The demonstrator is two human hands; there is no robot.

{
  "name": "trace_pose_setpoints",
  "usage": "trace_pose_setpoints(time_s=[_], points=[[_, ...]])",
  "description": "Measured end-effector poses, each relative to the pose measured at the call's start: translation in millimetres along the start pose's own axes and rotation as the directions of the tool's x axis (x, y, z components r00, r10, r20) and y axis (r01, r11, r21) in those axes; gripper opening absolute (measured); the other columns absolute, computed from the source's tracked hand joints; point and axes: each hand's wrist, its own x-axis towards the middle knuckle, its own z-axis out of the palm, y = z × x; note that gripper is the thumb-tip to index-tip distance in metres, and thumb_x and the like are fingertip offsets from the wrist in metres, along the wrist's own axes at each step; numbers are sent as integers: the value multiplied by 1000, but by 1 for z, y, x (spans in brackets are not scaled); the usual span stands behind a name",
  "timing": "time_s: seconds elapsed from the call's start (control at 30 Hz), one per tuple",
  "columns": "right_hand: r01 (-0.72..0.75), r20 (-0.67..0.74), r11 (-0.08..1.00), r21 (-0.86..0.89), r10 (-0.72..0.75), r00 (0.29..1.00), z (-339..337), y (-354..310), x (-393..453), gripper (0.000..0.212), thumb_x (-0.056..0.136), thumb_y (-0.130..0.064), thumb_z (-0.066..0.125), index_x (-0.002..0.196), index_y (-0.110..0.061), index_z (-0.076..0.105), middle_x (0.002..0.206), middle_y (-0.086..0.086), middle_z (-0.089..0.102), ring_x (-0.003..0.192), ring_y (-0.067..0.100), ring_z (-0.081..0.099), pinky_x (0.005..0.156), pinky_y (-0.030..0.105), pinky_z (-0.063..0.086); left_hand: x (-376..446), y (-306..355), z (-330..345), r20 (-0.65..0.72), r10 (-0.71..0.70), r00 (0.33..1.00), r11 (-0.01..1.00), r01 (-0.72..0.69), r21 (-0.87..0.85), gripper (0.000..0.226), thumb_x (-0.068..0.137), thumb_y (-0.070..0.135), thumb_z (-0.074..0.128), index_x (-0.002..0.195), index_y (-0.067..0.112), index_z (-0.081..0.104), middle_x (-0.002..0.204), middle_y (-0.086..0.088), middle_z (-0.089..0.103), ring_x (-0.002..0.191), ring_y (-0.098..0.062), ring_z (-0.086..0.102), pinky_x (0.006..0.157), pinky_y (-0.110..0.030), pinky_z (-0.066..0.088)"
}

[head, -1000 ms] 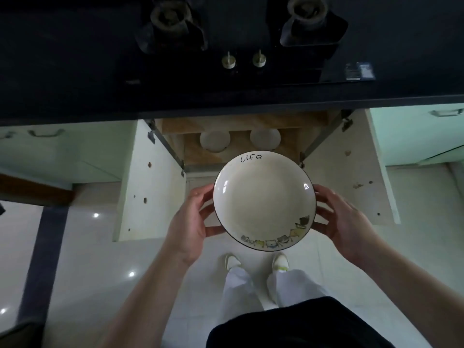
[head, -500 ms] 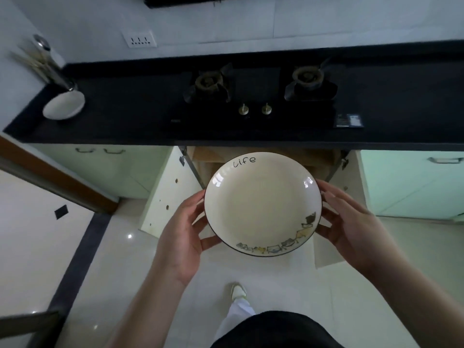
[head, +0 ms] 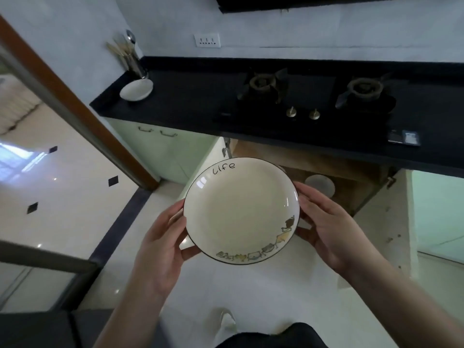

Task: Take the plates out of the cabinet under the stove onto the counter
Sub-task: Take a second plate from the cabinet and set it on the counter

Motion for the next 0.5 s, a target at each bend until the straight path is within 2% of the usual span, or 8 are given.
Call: trace_pose_setpoints(time_s=[0.17,0.3,0.5], points=[[-24,109,999,-24,26,994,59,11,6,43,102,-21,44,91,-51,72,107,-14,72,94,6,68,63,24,59,-8,12,-58,-96,57,994,998,-60,-32,32,88,18,60,118,23,71,119,-6,70,100,-22,70,66,-44,59],[-21,149,999,-43,28,988,108,22,19,43,102,-17,43,93,-47,73,106,-13,73,94,8,68,62,24,58,-4,24,-105,-146,73,987,993,-86,-86,30,100,11,50,118,22,71,116,-4,72,99,-23,70,65,-44,58],[-4,172,995,-102,22,985,193,42,43,40,102,-14,42,100,-39,73,104,-7,74,92,11,69,65,28,57,16,53,-178,-178,82,981,989,-103,-111,30,101,13,49,119,24,70,118,-3,72,103,-23,68,69,-46,59]])
